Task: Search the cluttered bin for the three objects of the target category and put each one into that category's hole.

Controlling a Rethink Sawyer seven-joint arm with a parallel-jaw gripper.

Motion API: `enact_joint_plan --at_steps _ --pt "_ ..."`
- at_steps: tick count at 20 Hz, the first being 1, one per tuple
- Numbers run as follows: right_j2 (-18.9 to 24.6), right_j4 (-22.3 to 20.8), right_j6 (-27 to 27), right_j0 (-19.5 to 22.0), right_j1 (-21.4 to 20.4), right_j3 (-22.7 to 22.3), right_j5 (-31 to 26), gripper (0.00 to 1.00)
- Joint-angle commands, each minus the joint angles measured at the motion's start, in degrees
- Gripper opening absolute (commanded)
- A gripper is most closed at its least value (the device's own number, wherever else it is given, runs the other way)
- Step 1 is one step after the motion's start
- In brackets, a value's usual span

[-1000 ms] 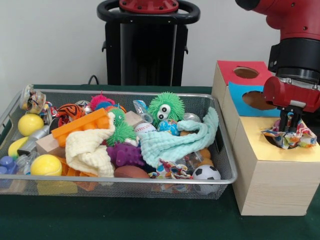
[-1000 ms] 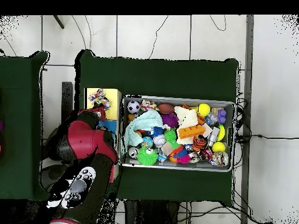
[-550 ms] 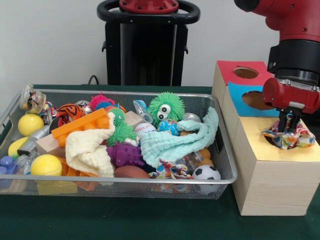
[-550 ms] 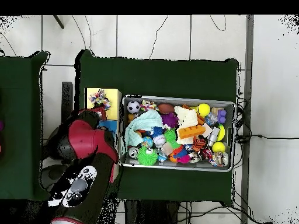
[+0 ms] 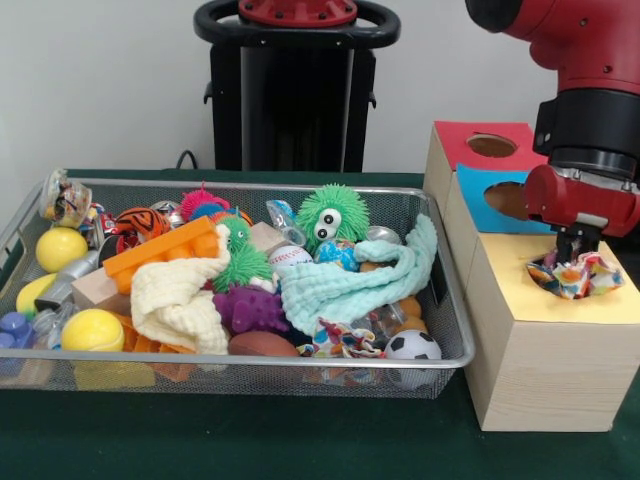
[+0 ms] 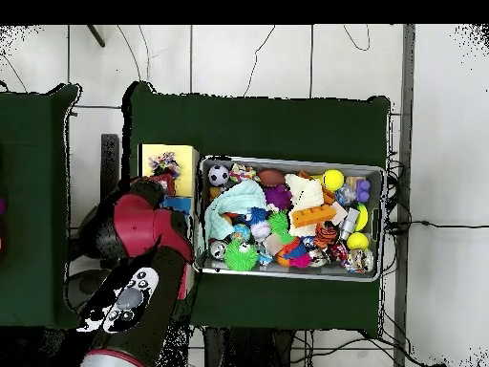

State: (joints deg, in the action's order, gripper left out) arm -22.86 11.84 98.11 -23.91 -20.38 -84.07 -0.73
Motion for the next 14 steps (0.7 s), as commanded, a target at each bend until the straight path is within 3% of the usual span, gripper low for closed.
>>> enact_joint_plan --at_steps 1,14 --pt "4.66 -0.57 6.43 -0.72 9.54 -0.12 -13.85 0.0" --pt "3.24 -0.96 6.73 -1.6 10.6 1.11 -14.85 0.0"
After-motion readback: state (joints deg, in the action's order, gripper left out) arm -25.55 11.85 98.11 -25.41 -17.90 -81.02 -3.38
